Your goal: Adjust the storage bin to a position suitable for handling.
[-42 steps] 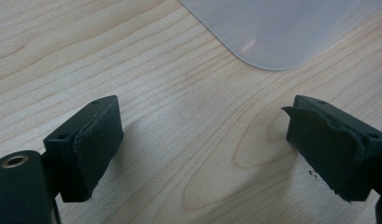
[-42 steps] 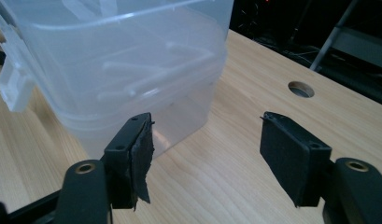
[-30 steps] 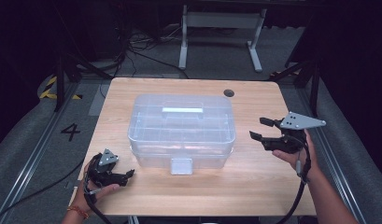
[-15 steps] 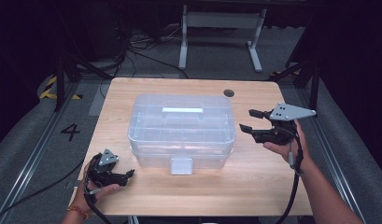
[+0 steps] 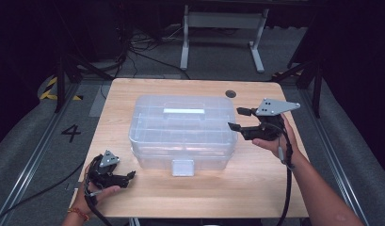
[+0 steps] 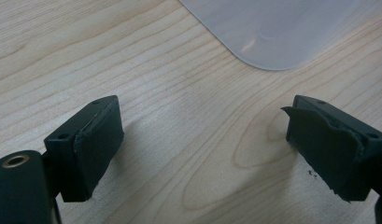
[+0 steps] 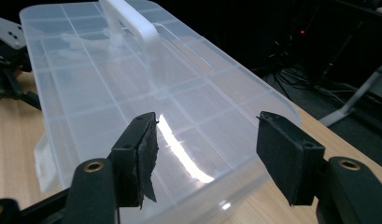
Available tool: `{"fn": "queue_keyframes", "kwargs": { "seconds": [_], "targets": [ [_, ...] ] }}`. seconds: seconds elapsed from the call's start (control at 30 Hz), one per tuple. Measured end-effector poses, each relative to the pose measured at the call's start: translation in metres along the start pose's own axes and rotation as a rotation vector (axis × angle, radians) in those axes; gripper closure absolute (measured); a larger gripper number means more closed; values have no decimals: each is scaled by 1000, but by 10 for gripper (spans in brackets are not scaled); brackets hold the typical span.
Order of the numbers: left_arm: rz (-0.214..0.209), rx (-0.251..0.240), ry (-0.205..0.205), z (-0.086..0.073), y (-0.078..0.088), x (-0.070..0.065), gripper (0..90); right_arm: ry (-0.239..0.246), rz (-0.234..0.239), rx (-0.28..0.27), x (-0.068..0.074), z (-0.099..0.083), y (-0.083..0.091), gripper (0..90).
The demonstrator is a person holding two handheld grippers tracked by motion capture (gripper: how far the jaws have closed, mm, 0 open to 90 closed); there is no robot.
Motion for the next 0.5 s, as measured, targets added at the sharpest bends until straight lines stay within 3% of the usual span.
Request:
{"fn": "queue_keyframes", "kwargs": {
  "seconds": [0.27,0.5],
  "targets": [
    [-3,-1,1,0,0,0,119,25,32,13,8,15,-19,384],
    [-5,1,-1,0,0,0,123,30,39,30,7,23,-34,378]
  ]
}}
Point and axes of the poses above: each handheld gripper's, and its own axes: y roughly backward along the jaws, z roughly out of its top, x roughly to its left, the point moved 1 cm from there along -y, roughly forward along the jaws, and after that the axes turned 8 degrees about x, right-handed, at the moved point
